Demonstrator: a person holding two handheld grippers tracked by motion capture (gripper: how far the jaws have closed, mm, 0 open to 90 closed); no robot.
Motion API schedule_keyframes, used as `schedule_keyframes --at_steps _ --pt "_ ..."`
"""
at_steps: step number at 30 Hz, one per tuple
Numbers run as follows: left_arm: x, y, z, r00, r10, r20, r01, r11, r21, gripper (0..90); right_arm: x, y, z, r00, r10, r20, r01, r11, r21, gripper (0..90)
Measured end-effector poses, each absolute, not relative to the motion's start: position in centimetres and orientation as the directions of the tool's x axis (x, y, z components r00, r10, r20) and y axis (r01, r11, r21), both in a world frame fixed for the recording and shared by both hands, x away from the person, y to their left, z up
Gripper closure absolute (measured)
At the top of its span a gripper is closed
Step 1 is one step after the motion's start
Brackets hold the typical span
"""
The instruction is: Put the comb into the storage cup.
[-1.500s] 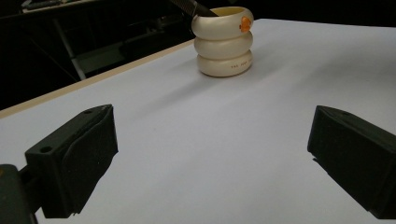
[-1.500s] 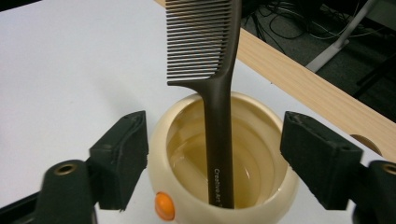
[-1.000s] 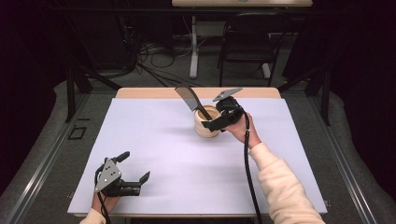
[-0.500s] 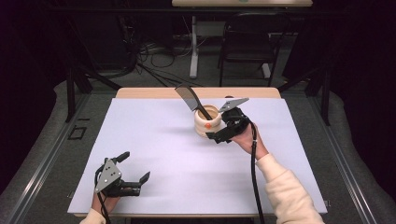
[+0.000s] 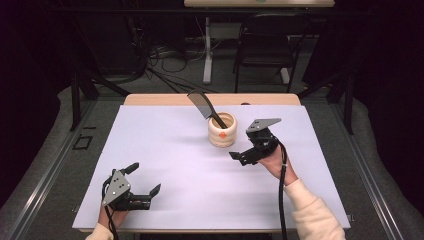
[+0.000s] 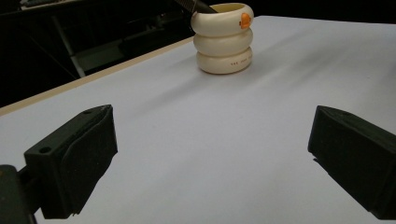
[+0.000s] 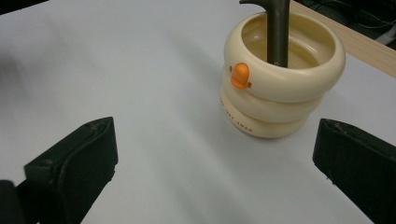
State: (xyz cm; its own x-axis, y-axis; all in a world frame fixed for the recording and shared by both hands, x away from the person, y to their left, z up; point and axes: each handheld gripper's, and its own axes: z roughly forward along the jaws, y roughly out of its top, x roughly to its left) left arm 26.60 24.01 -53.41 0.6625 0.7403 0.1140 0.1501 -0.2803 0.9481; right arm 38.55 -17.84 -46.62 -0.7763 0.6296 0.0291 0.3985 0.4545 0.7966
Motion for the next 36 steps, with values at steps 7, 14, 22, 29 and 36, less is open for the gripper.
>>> schedule_keyframes --at_steps 7,14,22,29,36 --pt "26.6 24.0 -53.4 0.662 0.741 0.115 0.150 -0.281 0.948 1.3 36.8 -19.0 -47.2 -0.772 0.635 0.028 0.403 0.455 0.794 0.0" --pt "26.6 24.0 -53.4 0.661 0.742 0.115 0.150 -0.281 0.948 1.3 35.4 -19.8 -47.5 -0.762 0.647 0.024 0.403 0.444 0.800 0.0" --pt "26.6 24.0 -53.4 0.661 0.741 0.115 0.149 -0.279 0.949 1.2 34.3 -20.4 -48.7 -0.754 0.656 0.019 0.407 0.446 0.797 0.0" --pt "26.6 24.0 -53.4 0.662 0.740 0.119 0.144 -0.282 0.949 1.3 33.3 -20.2 -49.3 -0.756 0.655 0.010 0.403 0.453 0.795 0.0" --pt "26.6 24.0 -53.4 0.664 0.739 0.115 0.147 -0.280 0.949 1.2 32.1 -20.4 -49.5 -0.748 0.664 -0.013 0.388 0.452 0.803 0.0"
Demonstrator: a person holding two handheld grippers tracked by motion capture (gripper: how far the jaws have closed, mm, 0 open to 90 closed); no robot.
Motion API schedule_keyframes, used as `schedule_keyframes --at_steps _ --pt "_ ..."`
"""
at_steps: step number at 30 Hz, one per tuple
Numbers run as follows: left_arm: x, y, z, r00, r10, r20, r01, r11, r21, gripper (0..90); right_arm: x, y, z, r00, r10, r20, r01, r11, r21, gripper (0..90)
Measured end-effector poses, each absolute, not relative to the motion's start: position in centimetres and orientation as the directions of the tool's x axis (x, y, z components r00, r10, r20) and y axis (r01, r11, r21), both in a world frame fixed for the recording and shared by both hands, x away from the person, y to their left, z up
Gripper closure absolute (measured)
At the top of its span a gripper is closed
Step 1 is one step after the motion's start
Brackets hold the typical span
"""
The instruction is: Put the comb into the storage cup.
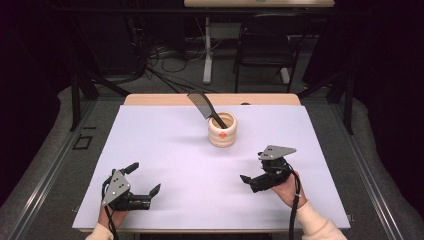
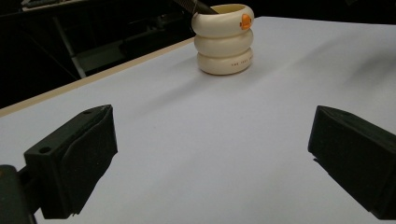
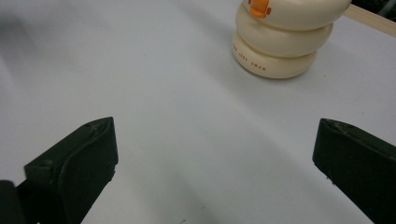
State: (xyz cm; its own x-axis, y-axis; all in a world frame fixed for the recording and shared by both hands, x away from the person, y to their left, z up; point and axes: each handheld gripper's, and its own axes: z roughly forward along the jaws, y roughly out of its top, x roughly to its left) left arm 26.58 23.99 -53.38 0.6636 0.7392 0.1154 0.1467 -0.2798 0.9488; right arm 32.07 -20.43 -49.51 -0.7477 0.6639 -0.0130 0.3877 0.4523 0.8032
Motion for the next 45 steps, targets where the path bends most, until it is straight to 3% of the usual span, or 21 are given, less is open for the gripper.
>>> schedule_keyframes --at_steps 45 --pt "26.6 24.0 -53.4 0.660 0.742 0.118 0.149 -0.283 0.948 1.2 26.4 -24.2 -51.3 -0.682 0.726 -0.094 0.335 0.423 0.842 0.0"
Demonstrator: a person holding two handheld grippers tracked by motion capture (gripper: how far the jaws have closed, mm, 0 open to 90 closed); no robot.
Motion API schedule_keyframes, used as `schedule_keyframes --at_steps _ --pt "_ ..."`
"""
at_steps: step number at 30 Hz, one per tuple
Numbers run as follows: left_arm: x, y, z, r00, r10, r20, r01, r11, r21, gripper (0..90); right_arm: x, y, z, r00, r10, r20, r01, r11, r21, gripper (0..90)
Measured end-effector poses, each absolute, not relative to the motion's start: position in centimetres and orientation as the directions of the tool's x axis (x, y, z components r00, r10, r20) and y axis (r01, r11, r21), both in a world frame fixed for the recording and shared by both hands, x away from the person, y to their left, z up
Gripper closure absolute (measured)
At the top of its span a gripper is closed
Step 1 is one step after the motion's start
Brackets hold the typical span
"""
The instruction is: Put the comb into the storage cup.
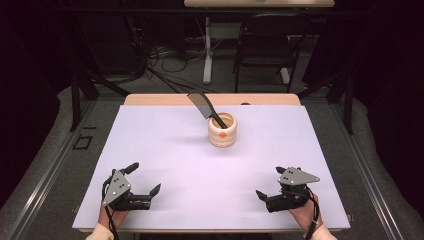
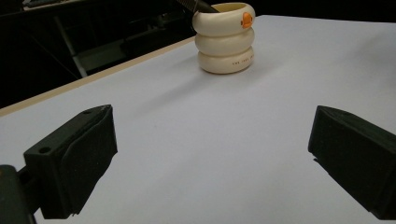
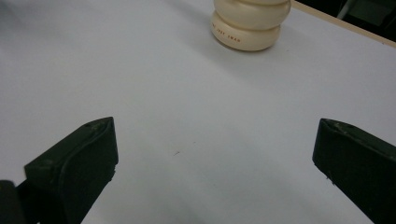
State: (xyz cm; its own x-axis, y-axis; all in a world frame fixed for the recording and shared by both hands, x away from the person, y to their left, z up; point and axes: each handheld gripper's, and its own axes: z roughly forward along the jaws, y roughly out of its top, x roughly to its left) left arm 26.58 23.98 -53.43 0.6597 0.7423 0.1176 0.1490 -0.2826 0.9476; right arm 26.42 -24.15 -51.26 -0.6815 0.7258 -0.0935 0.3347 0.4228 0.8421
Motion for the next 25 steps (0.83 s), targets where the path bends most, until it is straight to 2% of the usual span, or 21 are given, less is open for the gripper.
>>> schedule_keyframes --at_steps 11,25 --pt "26.5 23.8 -53.4 0.662 0.738 0.126 0.145 -0.292 0.946 0.9 25.3 -24.5 -51.2 -0.667 0.736 -0.116 0.298 0.406 0.864 0.0" --pt "26.5 23.7 -53.5 0.659 0.742 0.124 0.151 -0.292 0.945 0.8 24.7 -25.3 -51.4 -0.654 0.750 -0.104 0.302 0.385 0.872 0.0"
